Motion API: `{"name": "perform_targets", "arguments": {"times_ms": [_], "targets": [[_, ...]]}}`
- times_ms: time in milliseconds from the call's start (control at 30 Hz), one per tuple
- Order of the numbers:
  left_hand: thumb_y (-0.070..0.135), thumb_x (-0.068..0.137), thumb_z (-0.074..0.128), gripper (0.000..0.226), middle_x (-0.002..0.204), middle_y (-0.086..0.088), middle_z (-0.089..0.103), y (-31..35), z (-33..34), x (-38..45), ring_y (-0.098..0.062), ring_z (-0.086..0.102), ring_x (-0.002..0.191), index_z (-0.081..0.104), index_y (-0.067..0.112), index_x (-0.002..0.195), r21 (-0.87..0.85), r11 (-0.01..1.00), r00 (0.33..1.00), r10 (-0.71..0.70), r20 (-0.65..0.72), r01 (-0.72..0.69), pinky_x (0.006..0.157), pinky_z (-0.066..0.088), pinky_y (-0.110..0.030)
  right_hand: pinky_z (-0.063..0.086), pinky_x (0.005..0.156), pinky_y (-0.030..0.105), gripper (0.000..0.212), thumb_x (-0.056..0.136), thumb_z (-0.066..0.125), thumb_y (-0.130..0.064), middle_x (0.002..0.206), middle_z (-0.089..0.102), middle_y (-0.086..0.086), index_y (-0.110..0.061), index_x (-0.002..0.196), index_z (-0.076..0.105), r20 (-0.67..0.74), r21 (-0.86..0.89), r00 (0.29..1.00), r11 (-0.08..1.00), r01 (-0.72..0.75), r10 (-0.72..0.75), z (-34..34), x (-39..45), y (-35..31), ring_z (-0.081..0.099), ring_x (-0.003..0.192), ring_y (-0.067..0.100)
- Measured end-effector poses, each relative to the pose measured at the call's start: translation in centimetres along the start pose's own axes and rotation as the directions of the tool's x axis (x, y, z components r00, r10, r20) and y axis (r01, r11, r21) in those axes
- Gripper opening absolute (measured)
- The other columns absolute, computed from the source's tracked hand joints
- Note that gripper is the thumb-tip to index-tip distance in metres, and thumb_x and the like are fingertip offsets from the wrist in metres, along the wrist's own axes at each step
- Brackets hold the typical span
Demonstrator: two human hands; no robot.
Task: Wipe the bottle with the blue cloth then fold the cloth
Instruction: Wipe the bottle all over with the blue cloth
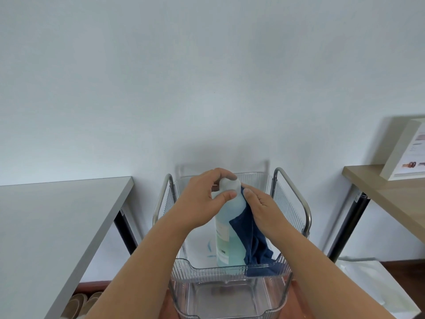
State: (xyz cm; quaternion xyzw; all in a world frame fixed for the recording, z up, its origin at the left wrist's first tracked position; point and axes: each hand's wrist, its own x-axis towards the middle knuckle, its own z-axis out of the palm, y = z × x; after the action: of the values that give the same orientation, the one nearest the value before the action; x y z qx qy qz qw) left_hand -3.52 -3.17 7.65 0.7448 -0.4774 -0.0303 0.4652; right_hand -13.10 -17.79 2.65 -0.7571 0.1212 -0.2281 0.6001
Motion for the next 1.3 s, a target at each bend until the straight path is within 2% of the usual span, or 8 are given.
{"name": "perform_targets", "arguments": {"times_ms": [167, 467, 600, 700, 800, 967, 1100, 1300], "targets": [[0.062, 0.068, 0.075, 0.038, 0.098, 0.016, 0.063, 0.7, 1.1, -0.3, -0.003, 0.061, 0.087, 0.064, 0.04, 0.096, 0.115, 0.991, 0.985, -0.05, -0.168, 0.07, 0.077, 0.054, -0.024, 0.044, 0.104, 0.046, 0.036, 0.105, 0.035, -0.023, 0.119, 0.069, -0.001, -0.022, 0.127, 0.062, 0.009, 0.0, 1.0, 1.0, -0.005, 0.005, 0.1, 0.1, -0.1, 0.061, 0.115, 0.016], [0.036, 0.08, 0.078, 0.023, 0.099, 0.017, 0.066, 0.0, 1.3, -0.2, 0.0, 0.064, 0.085, 0.065, 0.034, 0.099, 0.113, 0.993, 0.986, 0.001, -0.17, 0.019, 0.077, 0.056, -0.02, 0.048, 0.09, 0.02, 0.037, 0.105, 0.032, -0.019, 0.113, 0.069, -0.004, -0.021, 0.129, 0.06, 0.045, -0.078, 0.999, 0.997, 0.027, -0.024, 0.0, 0.2, -0.5, 0.063, 0.107, 0.01], [0.042, 0.089, 0.067, 0.023, 0.109, 0.021, 0.058, -0.3, 2.5, -1.2, 0.001, 0.057, 0.098, 0.055, 0.041, 0.108, 0.122, 0.992, 0.974, -0.006, -0.226, 0.034, 0.081, 0.044, -0.014, 0.048, 0.097, 0.029, 0.035, 0.104, 0.037, -0.028, 0.121, 0.068, -0.002, -0.024, 0.132, 0.058, 0.058, 0.153, 0.998, 0.988, -0.033, 0.025, 0.3, -0.3, -0.3, 0.063, 0.112, 0.011], [0.056, 0.089, 0.059, 0.045, 0.128, 0.018, 0.04, -0.6, 4.6, -3.1, 0.009, 0.044, 0.11, 0.037, 0.057, 0.128, 0.147, 0.984, 0.969, -0.066, -0.239, 0.103, 0.085, 0.035, -0.013, 0.054, 0.077, 0.019, 0.03, 0.098, 0.044, -0.046, 0.114, 0.068, -0.006, -0.034, 0.121, 0.059, -0.091, 0.283, 0.989, 0.956, -0.084, 0.114, 1.5, -1.3, 0.6, 0.067, 0.097, 0.002], [0.065, 0.08, 0.062, 0.062, 0.126, 0.022, 0.037, -0.7, 5.7, -4.4, 0.024, 0.038, 0.11, 0.026, 0.065, 0.131, -0.051, 0.981, 0.933, -0.194, -0.303, 0.187, 0.078, 0.036, -0.009, 0.057, 0.078, 0.03, 0.023, 0.101, 0.044, -0.028, 0.108, 0.071, 0.005, -0.029, 0.106, 0.066, -0.132, 0.46, 0.975, 0.882, -0.098, 0.177, 3.4, -2.3, 1.7, 0.07, 0.097, 0.015], [0.053, 0.071, 0.078, 0.069, 0.108, 0.017, 0.053, -2.1, 3.8, -4.0, -0.003, 0.058, 0.094, 0.025, 0.072, 0.111, -0.351, 0.894, 0.782, -0.424, -0.457, 0.28, 0.068, 0.051, -0.025, 0.025, 0.116, 0.027, 0.049, 0.097, 0.052, -0.013, 0.145, 0.044, -0.02, -0.042, 0.137, 0.044, -0.015, 0.021, 0.996, 0.996, 0.089, -0.089, 5.8, -3.0, 3.4, 0.035, 0.135, -0.006], [0.061, 0.047, 0.083, 0.095, 0.109, 0.02, 0.054, -3.3, 2.8, -4.3, -0.012, 0.061, 0.096, 0.033, 0.049, 0.127, -0.449, 0.806, 0.715, -0.569, -0.406, 0.386, 0.078, 0.058, -0.042, 0.014, 0.119, 0.027, 0.059, 0.098, 0.05, -0.037, 0.155, 0.021, -0.021, -0.055, 0.142, 0.016, 0.078, -0.15, 0.99, 0.981, 0.125, -0.114, 7.4, -3.1, 4.7, 0.014, 0.141, -0.009], [0.047, 0.046, 0.091, 0.084, 0.11, 0.003, 0.062, -4.1, 1.8, -4.4, -0.022, 0.065, 0.097, 0.053, 0.03, 0.119, -0.582, 0.713, 0.637, -0.666, -0.389, 0.39, 0.074, 0.062, -0.049, 0.022, 0.118, 0.043, 0.064, 0.09, 0.051, -0.057, 0.156, 0.02, -0.022, -0.066, 0.139, 0.012, 0.106, -0.169, 0.991, 0.98, 0.103, -0.085, 8.1, -2.9, 5.5, 0.018, 0.143, 0.003]]}}
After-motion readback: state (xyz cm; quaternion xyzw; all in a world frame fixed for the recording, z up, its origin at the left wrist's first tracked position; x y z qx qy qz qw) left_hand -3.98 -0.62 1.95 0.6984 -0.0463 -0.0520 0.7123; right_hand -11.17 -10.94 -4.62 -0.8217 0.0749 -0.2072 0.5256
